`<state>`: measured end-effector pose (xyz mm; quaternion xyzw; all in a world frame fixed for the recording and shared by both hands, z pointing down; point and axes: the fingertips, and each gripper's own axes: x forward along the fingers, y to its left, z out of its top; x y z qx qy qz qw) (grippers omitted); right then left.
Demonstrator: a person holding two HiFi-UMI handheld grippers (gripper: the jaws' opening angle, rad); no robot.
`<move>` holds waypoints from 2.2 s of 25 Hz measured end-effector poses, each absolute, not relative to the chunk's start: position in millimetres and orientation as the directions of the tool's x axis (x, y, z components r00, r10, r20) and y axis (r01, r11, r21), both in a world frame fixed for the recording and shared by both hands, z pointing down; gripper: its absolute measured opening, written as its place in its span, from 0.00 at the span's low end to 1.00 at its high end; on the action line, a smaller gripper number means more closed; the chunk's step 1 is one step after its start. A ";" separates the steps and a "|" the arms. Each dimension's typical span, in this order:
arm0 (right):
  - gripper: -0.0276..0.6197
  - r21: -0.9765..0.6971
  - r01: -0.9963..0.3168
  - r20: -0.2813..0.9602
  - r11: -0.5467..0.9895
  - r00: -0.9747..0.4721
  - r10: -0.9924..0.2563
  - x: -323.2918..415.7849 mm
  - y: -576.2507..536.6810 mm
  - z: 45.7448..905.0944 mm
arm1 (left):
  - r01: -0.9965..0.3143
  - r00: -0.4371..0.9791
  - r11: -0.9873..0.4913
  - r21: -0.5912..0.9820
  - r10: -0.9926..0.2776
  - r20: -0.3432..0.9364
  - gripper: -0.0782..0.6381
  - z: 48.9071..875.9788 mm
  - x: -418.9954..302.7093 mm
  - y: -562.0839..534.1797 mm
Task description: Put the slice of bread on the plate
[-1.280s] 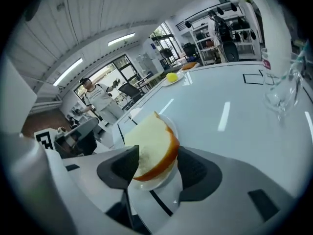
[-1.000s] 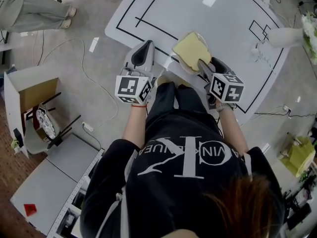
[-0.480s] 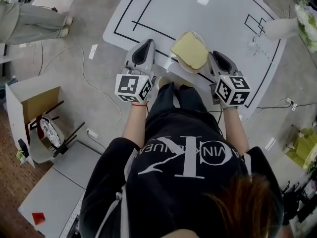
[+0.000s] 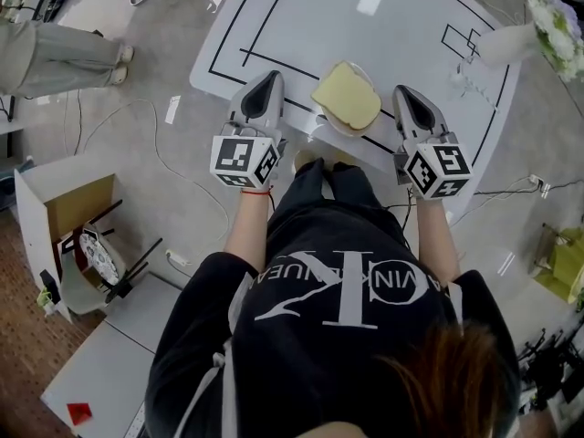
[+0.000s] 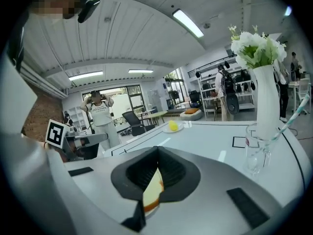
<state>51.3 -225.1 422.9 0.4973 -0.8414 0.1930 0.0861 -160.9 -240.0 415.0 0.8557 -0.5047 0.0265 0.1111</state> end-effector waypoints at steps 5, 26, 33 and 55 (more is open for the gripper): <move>0.04 -0.214 -0.875 0.296 0.434 -0.482 -0.825 55.1 -229.2 410.7 | -0.863 0.501 -0.481 0.152 -0.853 0.144 0.12 406.7 -158.8 -244.8; 0.04 -0.109 -0.878 0.132 0.466 -0.477 -0.869 60.0 -242.9 359.6 | -0.882 0.462 -0.455 0.123 -0.886 0.034 0.12 354.7 -171.9 -258.5; 0.04 -0.076 -0.868 0.076 0.490 -0.495 -0.865 57.7 -244.7 337.9 | -0.886 0.452 -0.449 0.115 -0.892 -0.005 0.12 335.1 -173.9 -260.3; 0.04 -0.029 -0.862 0.010 0.505 -0.506 -0.863 51.9 -242.8 307.0 | -0.899 0.423 -0.427 0.095 -0.904 -0.053 0.12 308.1 -183.7 -256.3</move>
